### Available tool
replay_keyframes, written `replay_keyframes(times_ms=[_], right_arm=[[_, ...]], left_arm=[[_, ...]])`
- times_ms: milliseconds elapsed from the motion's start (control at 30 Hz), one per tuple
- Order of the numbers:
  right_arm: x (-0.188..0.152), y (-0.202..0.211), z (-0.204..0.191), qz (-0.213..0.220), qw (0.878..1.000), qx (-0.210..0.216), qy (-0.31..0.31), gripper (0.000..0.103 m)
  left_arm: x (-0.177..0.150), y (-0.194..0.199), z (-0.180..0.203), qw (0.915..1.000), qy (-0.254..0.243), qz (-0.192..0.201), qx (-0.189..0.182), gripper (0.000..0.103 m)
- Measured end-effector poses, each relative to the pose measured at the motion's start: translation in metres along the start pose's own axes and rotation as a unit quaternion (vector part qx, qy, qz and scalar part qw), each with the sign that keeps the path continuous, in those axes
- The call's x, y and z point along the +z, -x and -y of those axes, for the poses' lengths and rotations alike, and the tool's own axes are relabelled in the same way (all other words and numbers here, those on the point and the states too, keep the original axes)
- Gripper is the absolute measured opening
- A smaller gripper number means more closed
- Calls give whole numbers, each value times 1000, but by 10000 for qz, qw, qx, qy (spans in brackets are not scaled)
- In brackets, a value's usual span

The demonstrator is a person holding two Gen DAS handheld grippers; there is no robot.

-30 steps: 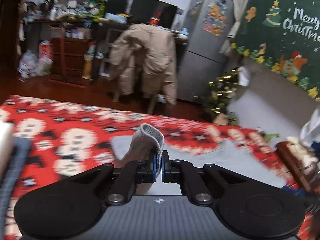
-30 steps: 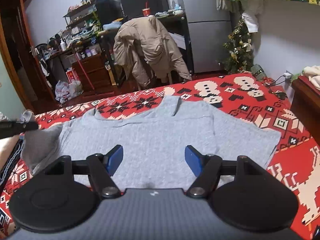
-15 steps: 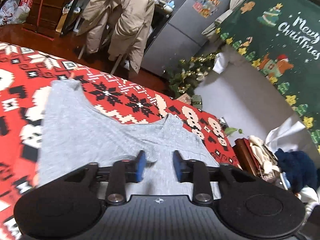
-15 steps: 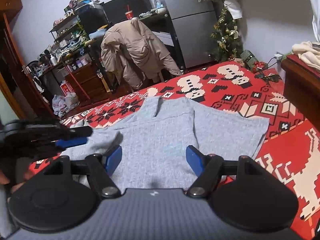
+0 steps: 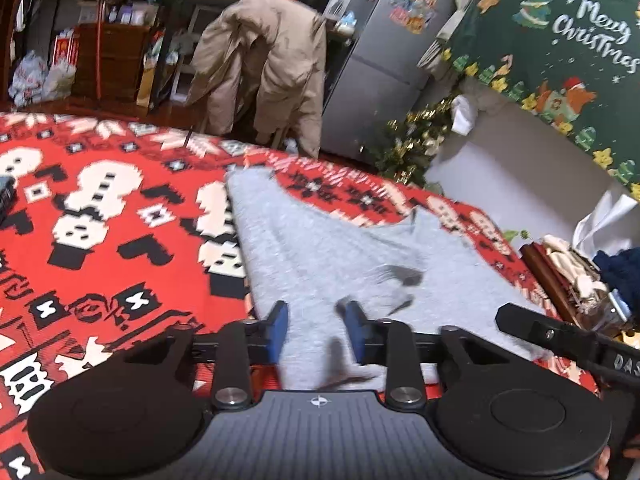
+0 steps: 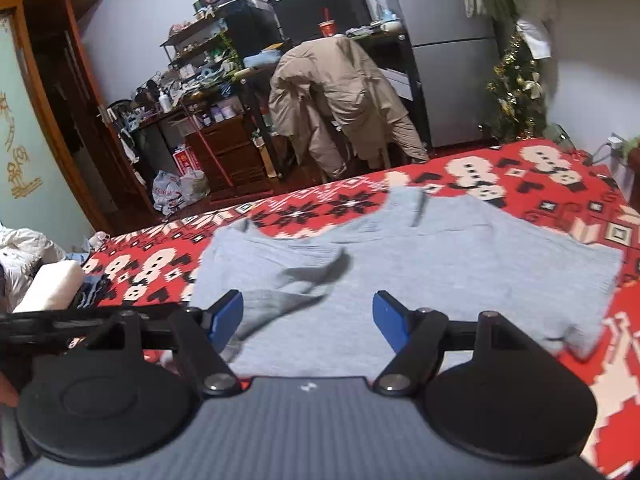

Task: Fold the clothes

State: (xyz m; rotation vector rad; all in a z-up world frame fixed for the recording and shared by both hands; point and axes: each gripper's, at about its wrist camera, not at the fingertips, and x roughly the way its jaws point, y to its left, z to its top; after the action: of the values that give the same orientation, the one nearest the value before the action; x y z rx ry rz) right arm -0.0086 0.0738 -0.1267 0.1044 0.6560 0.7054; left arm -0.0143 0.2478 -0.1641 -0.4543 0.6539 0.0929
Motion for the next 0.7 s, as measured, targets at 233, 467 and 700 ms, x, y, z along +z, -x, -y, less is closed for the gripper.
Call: replay_keyframes(times_ms=[233, 467, 700], right_arm=[[-6, -51, -63, -468, 9976, 112, 489, 62], [-23, -82, -96, -778, 9870, -525, 1304, 20], [-34, -35, -48, -918, 9913, -882, 346, 24]], left_arm=[[6, -13, -34, 9947, 953, -367, -136, 19], [6, -22, -36, 9930, 1018, -577, -136, 19], [5, -23, -27, 9946, 810, -648, -23, 19]])
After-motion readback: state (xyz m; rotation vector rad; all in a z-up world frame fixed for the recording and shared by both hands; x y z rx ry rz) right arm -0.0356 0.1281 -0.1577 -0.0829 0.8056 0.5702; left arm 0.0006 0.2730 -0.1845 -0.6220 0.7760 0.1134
